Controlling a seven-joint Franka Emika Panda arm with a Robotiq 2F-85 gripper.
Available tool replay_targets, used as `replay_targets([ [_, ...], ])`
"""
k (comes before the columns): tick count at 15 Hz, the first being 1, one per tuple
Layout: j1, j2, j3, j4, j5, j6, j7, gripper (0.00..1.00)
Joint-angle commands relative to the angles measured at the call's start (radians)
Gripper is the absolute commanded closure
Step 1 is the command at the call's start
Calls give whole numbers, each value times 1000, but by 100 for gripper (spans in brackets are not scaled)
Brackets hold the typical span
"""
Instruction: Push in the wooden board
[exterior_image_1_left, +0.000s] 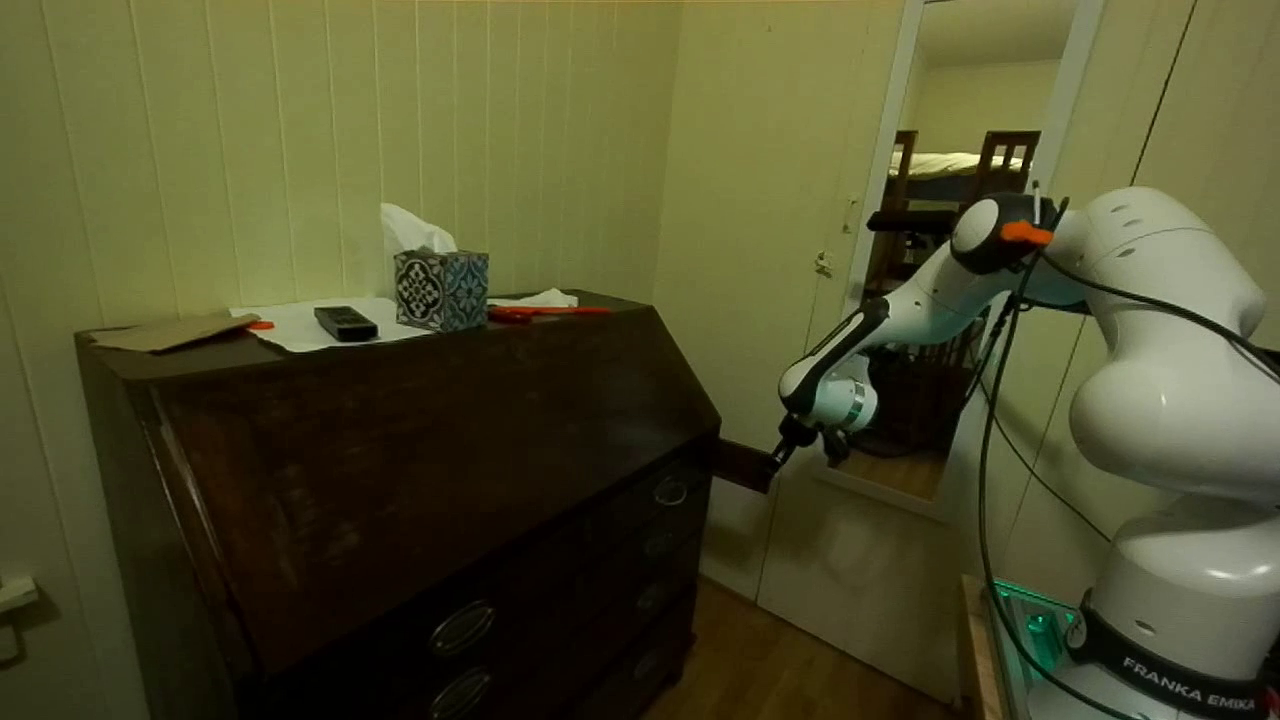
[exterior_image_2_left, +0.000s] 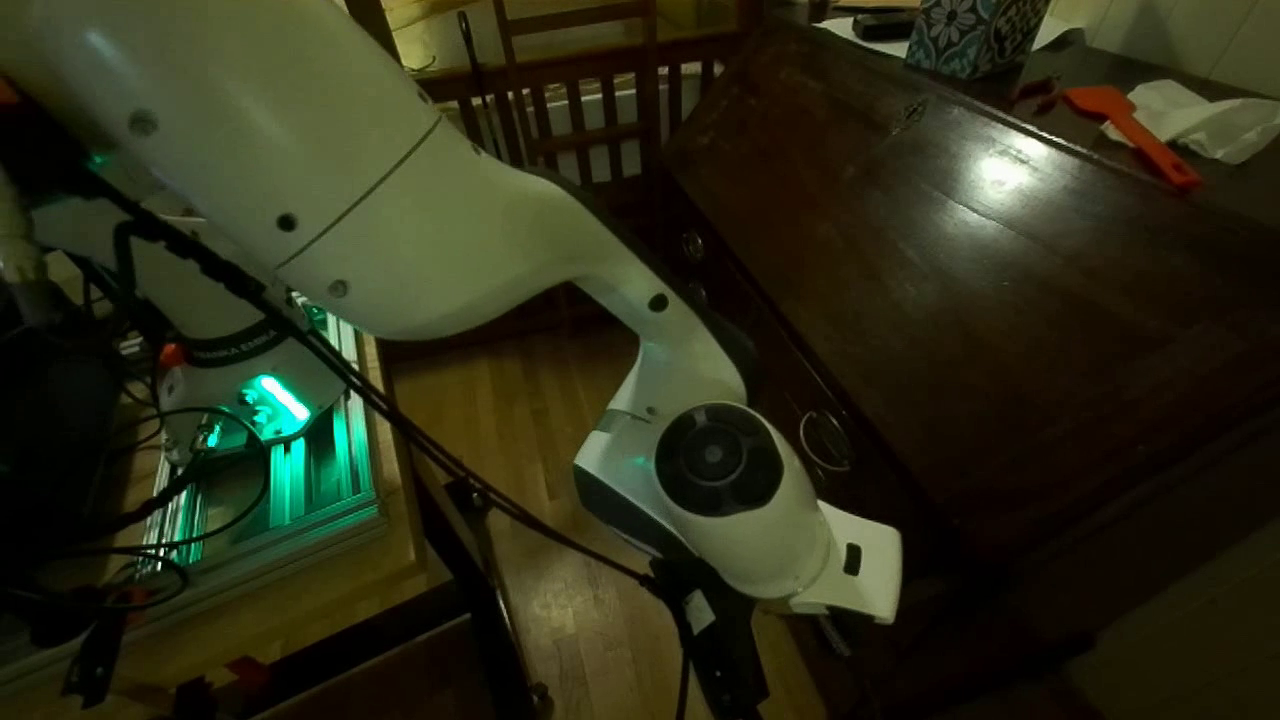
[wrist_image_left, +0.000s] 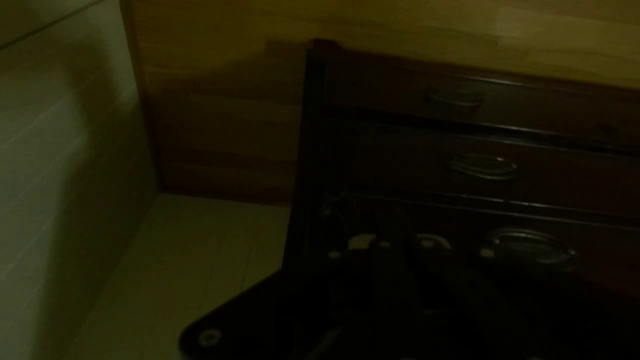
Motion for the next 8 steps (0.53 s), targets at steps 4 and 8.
replay_targets([
  [4, 102, -69, -144, -24, -27, -20, 70, 100],
  [8, 103, -64, -145, 4, -21, -55, 61, 100],
])
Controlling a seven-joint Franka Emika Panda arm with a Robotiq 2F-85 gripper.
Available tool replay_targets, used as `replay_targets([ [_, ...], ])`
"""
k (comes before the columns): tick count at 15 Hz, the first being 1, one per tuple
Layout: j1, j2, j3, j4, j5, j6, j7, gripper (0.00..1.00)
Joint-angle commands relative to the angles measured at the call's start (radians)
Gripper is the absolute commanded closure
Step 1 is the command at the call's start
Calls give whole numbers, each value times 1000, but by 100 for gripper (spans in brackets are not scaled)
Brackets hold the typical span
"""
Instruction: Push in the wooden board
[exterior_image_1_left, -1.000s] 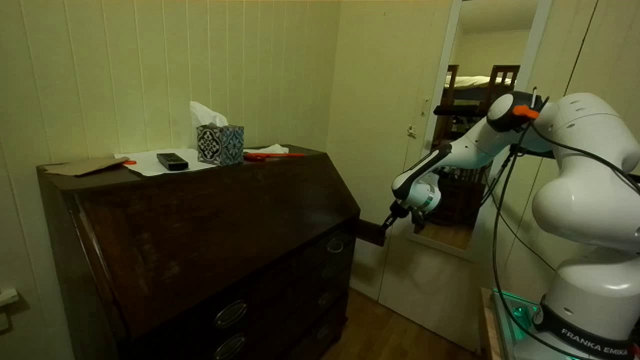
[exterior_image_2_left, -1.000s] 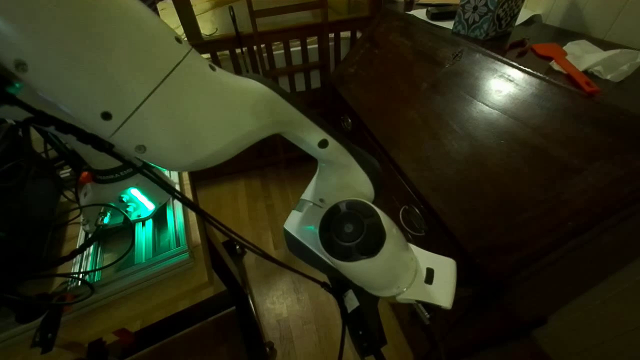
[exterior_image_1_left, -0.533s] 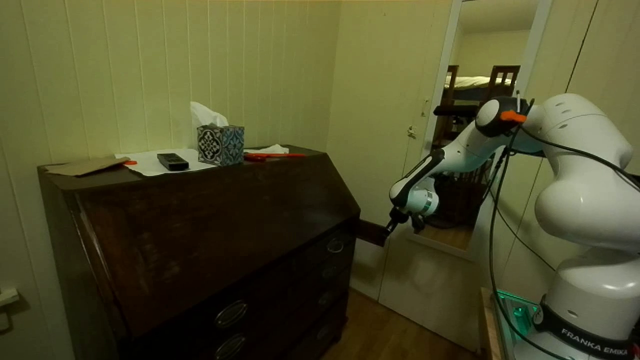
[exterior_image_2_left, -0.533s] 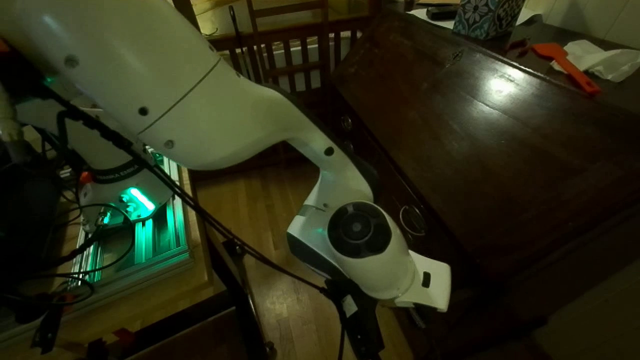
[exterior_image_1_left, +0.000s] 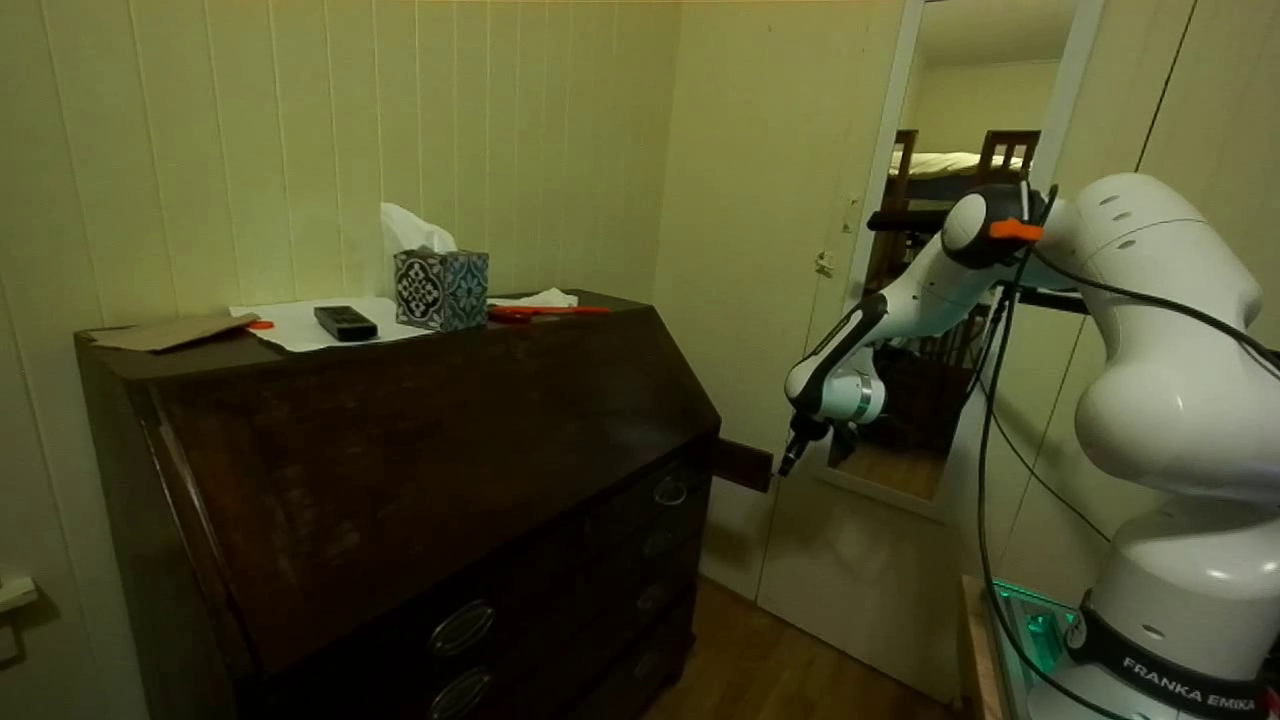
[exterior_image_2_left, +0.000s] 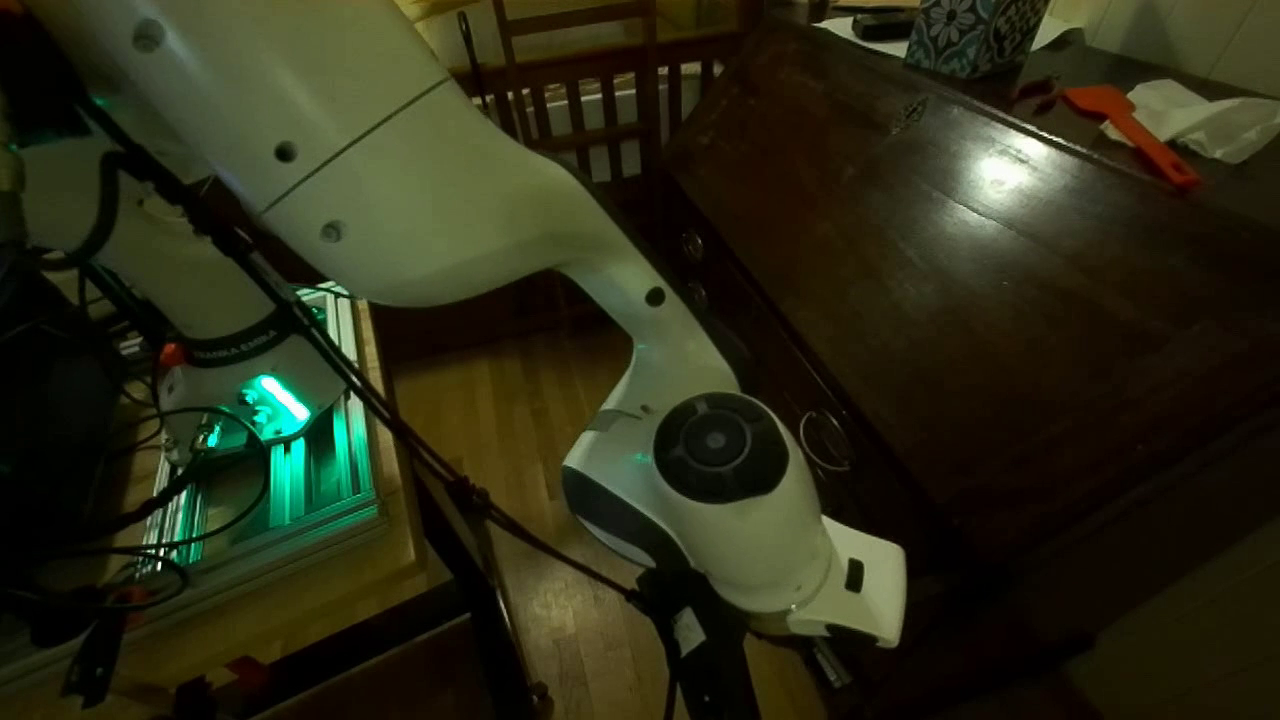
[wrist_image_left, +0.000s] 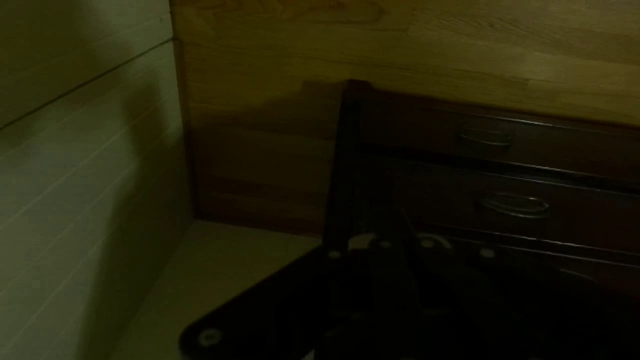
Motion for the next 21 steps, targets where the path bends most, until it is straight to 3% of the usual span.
replay_targets([
  [1, 13, -9, -11, 20, -18, -66, 20, 100],
  [7, -15, 24, 58, 64, 20, -83, -18, 100],
  [15, 60, 24, -36, 82, -3, -70, 36, 100],
  [21, -4, 65, 69, 122, 52, -91, 4, 100],
])
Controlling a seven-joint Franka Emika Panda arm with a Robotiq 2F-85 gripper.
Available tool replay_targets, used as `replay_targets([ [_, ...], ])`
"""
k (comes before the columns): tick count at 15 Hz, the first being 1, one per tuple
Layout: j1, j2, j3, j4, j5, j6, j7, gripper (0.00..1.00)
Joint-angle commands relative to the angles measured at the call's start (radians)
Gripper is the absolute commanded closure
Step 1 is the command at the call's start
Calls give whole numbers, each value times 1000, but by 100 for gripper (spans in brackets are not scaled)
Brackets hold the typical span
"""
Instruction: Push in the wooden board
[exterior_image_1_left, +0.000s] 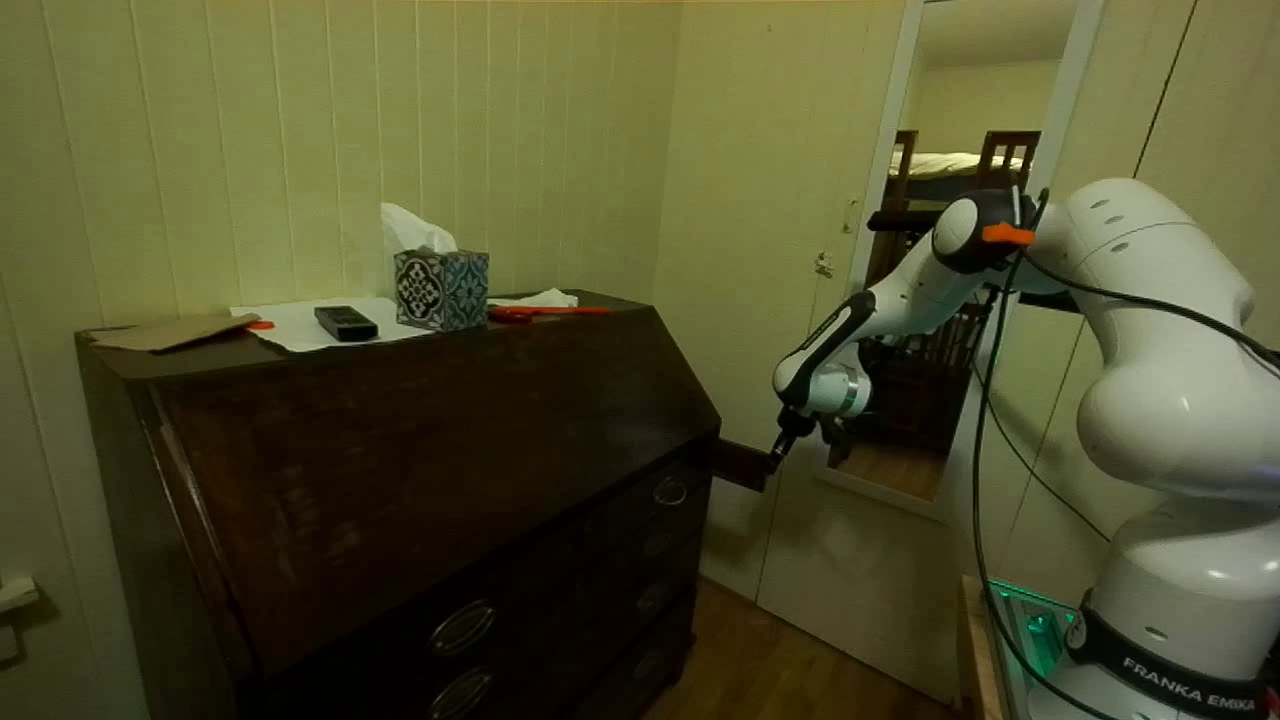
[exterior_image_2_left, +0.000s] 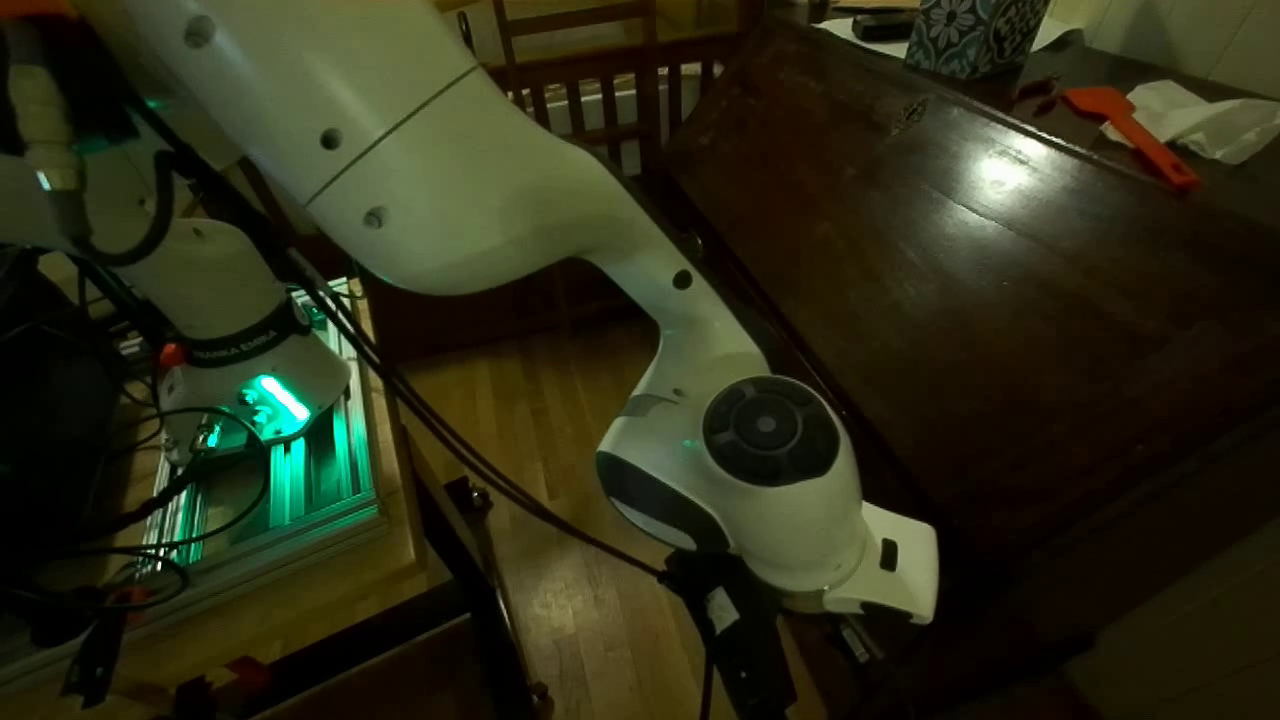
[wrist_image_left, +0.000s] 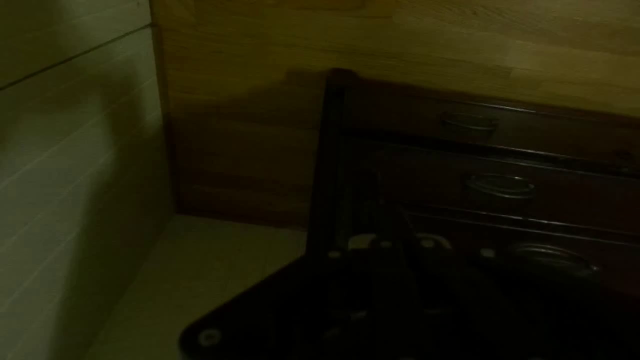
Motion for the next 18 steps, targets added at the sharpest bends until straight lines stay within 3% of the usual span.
replay_targets([
  [1, -56, 50, 86, 55, 47, -5, -22, 100],
  [6, -140, 114, 204, 92, 61, 80, -62, 100],
  [18, -232, 329, 387, 215, -64, 251, -104, 100],
])
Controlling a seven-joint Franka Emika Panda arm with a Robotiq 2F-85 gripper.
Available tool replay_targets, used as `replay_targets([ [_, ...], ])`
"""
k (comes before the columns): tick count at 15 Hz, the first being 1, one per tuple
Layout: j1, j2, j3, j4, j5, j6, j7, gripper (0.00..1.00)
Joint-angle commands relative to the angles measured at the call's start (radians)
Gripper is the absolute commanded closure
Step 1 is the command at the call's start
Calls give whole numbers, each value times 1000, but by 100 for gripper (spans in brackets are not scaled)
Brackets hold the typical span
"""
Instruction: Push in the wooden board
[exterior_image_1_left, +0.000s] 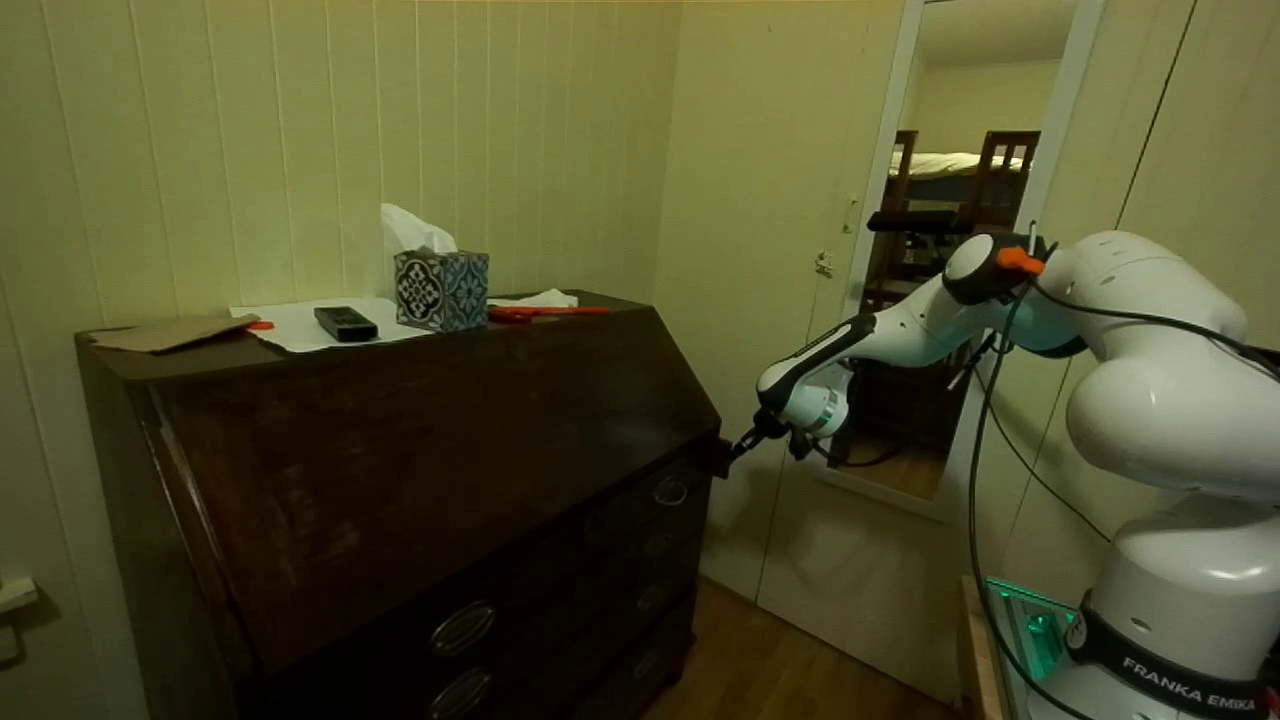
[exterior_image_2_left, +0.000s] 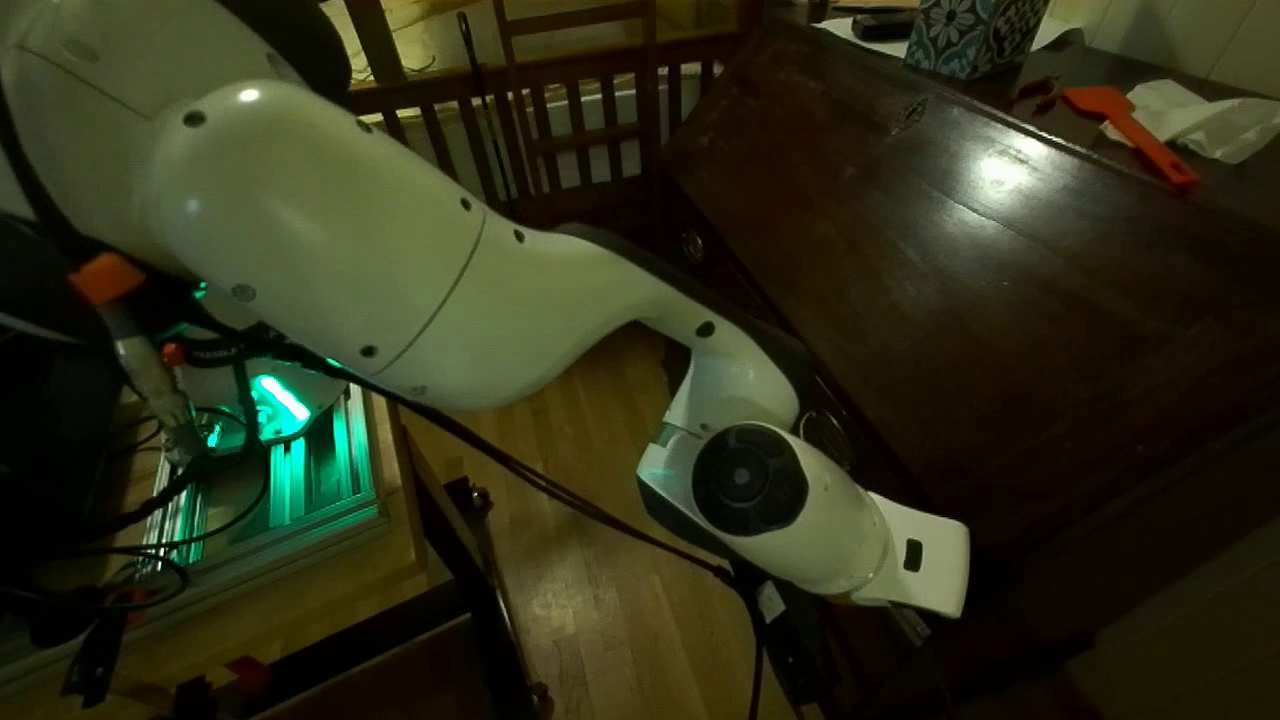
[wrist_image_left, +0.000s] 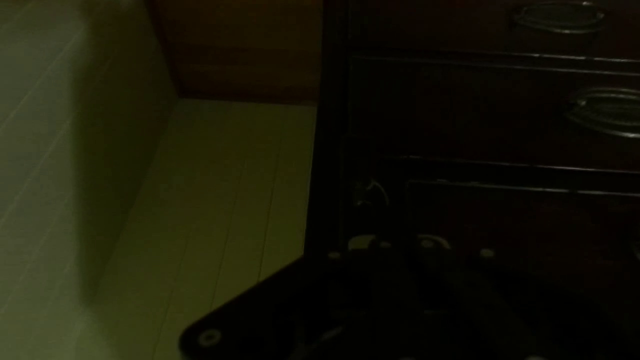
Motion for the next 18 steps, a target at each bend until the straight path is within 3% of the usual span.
replay_targets([
  [1, -46, 110, 87, 77, -70, 38, -33, 100],
  [7, -71, 235, 176, 153, -164, 76, -55, 100],
  [10, -28, 229, 120, 178, -180, 75, -14, 100],
  [11, -11, 212, 86, 175, -177, 87, 4, 100],
  [13, 75, 116, -78, 145, -144, 64, 92, 100],
  [16, 157, -3, -264, 46, -103, 51, 172, 100],
  [17, 189, -43, -331, 13, -101, 35, 207, 79],
  [18, 207, -94, -381, -40, -109, 14, 230, 73],
])
